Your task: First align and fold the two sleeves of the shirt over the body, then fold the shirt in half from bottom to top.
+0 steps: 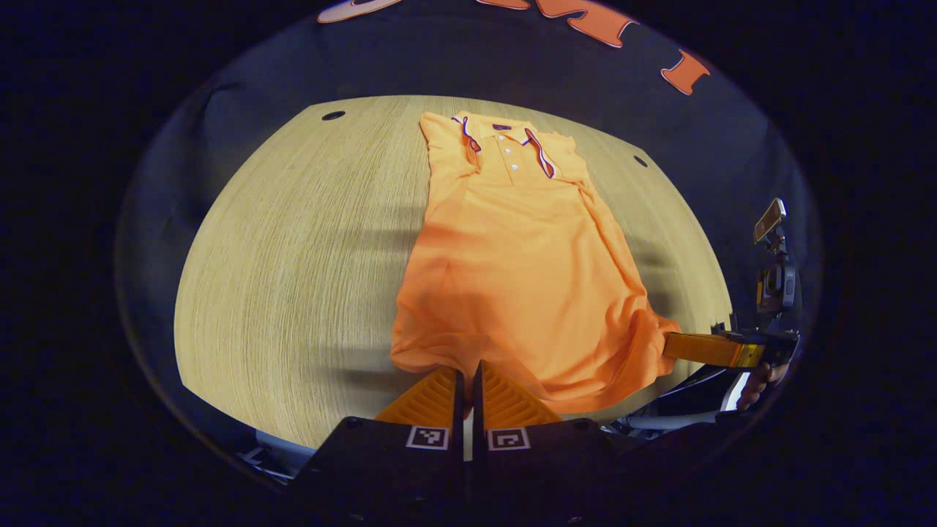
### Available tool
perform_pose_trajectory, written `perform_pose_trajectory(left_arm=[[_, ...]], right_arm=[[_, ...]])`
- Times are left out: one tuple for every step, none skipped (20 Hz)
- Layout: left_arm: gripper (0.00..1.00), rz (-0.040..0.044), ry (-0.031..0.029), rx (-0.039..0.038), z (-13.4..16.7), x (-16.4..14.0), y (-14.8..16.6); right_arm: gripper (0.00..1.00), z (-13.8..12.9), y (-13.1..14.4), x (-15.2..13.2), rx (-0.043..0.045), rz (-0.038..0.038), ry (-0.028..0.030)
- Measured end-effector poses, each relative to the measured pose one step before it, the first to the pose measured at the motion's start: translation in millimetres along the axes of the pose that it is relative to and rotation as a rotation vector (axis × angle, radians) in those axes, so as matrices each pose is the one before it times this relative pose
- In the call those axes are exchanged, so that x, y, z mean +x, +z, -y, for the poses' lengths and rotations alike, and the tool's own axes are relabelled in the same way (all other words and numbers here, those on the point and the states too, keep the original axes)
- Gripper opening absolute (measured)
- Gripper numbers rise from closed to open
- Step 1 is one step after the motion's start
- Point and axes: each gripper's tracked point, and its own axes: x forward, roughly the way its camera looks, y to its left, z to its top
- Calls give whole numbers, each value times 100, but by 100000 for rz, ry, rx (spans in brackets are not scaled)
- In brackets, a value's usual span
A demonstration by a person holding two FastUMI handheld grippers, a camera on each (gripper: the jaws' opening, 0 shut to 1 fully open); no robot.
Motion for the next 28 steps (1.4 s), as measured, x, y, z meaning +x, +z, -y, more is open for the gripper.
perform_pose_trajectory(left_arm=[[5,1746,-200,-528,235,-284,546],[5,2080,519,-157,255,-295,631],[5,1885,557,-137,-11,-284,393],[5,1926,688,-95,86,-330,584],[5,1865,633,-346,94,-201,730],[5,1362,559,-405,103,-192,710],[5,1683,282,-410,134,86,673],[5,1630,668,-431,61,0,978],[5,367,106,132,76,-43,744],[5,1346,477,382,-79,-186,818],[5,1106,-544,780,141,-41,871],[5,1244,-40,519,9,-72,929],[5,404,-1226,456,143,115,887],[5,1565,-973,130,170,288,1501],[5,1455,-1140,735,255,329,1414],[5,994,-584,871,73,323,1184],[5,758,-286,1320,215,247,917],[5,772,-732,1103,117,405,1024],[5,912,-957,1082,286,158,987],[5,680,-639,849,21,572,961],[6,515,-271,1110,-13,412,860],[5,957,-389,1061,-137,526,1121],[5,592,-181,328,-133,335,725],[5,253,-504,131,-182,216,622],[5,865,-177,261,-98,568,939],[5,712,-124,-72,-208,548,994],[5,804,-372,-525,-228,544,1106],[5,195,-471,-517,-209,656,838]], right_arm=[[0,-193,542,-144,-314,979,1553],[0,134,525,-457,-83,788,1420],[0,-393,595,-341,306,997,2351],[0,-438,803,-308,425,1840,1981],[0,-477,773,-199,687,1437,2488],[0,-345,843,-144,-247,1522,1330],[0,-278,931,-266,-1348,1265,809],[0,-48,1015,-121,-2221,1287,65],[0,-197,680,-109,-990,549,89],[0,-167,686,-65,-353,410,668],[0,-252,586,-157,-329,956,277],[0,-13,618,191,-198,835,102],[0,54,537,163,252,1027,-646],[0,70,862,281,1540,1106,-735],[0,-371,1022,71,1703,2261,180],[0,-322,821,73,-175,1169,553],[0,-35,878,385,-732,1474,-902],[0,-85,980,309,-781,990,-514],[0,-54,919,445,-165,1516,-874],[0,-192,1008,410,-89,877,25],[0,-115,769,415,-613,1180,-710],[0,-69,1136,603,-1170,927,-810],[0,73,828,539,-323,865,-799],[0,-120,814,382,182,610,-62],[0,3,924,505,6,830,-662],[0,56,741,416,-551,284,-419],[0,161,822,471,-657,738,-1104],[0,-2,597,401,-115,-40,-90]])
